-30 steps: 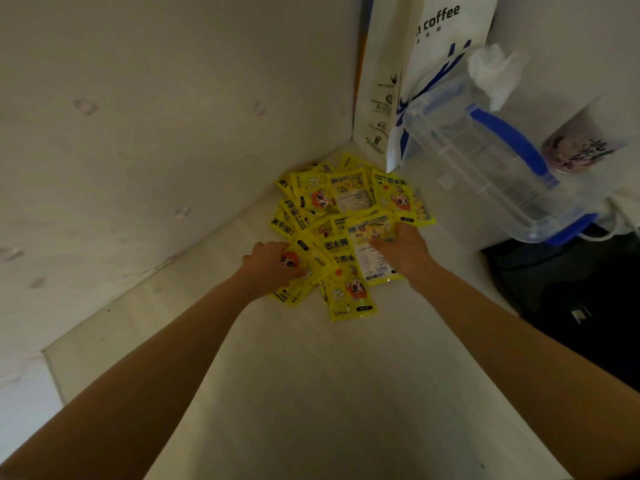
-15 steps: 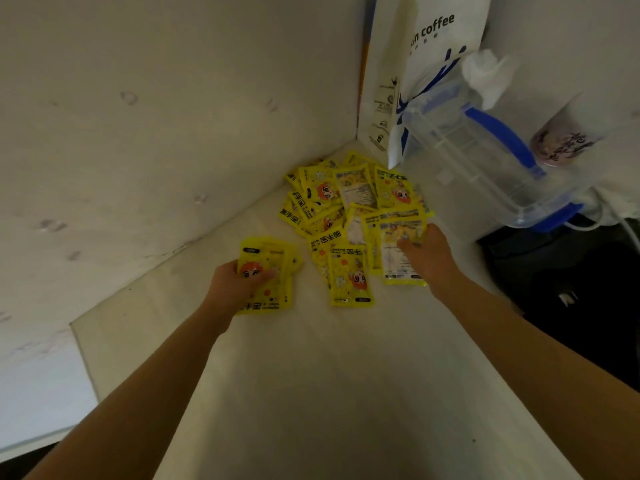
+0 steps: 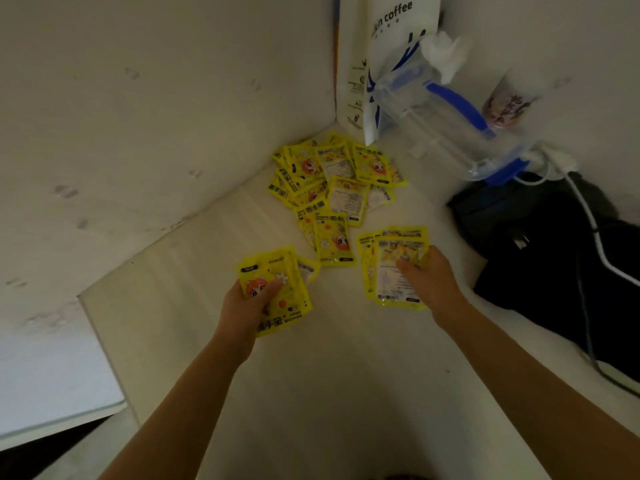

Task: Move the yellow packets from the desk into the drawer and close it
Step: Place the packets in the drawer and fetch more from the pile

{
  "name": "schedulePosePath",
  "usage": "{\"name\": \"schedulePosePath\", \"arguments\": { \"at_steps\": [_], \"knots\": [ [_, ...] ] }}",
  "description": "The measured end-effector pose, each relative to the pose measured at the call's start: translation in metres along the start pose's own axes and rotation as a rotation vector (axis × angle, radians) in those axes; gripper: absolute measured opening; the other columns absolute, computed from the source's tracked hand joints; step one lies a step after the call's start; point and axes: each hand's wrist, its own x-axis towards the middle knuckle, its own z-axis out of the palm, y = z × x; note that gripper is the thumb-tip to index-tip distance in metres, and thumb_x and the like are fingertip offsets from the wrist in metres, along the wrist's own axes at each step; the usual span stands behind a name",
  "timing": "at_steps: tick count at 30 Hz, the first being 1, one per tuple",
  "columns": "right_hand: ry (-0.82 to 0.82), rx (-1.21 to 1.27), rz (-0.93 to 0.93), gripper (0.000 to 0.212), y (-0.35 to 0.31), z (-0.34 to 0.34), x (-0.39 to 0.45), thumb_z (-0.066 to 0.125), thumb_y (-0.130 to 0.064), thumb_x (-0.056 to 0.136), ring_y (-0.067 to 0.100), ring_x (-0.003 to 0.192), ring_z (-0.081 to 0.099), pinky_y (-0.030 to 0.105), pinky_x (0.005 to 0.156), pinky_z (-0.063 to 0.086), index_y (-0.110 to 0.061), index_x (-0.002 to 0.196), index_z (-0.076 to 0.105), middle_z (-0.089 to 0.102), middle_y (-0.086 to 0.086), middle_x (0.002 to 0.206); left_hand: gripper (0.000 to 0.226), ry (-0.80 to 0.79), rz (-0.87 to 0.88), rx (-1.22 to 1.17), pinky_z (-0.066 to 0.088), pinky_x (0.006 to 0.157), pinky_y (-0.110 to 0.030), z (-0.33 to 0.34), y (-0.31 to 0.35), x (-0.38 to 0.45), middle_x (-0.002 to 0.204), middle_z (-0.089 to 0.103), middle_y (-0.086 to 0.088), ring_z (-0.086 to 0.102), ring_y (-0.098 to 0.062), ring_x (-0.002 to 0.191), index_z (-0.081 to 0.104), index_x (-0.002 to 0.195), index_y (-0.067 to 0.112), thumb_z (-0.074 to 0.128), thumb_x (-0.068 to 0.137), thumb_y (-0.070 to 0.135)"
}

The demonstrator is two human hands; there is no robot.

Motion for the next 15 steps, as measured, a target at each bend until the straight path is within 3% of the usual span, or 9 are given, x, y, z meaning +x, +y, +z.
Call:
{"name": "schedulePosePath", "arguments": {
  "at_steps": [10,15],
  "knots": [
    [0.084,0.094,0.143,0.031,0.071,0.009,-0.119,0.065,-0.020,0.087,0.028,0.099,0.065,0.048,0.089,0.053,-0.010,0.115,0.058,0.066,0.010,0.112,0.026,-0.190,-0.061,0.069,0.059,0.067,-0.044,-0.001,-0.057,-0.055,0.099,0.075,-0.010,0.073,-0.028,0.086,0.067,0.110,0.015,0.070,0.085,0.018],
    [0.232,0.145,0.218,0.027,0.105,0.023,-0.182,0.066,-0.020,0.086,0.031,0.095,0.067,0.050,0.086,0.054,-0.011,0.111,0.063,0.068,0.012,0.108,0.023,-0.307,-0.087,0.139,0.059,0.068,-0.046,-0.016,-0.081,-0.078,0.098,0.074,-0.013,0.073,-0.030,0.085,0.068,0.107,0.013,0.069,0.084,0.018]
  ]
}}
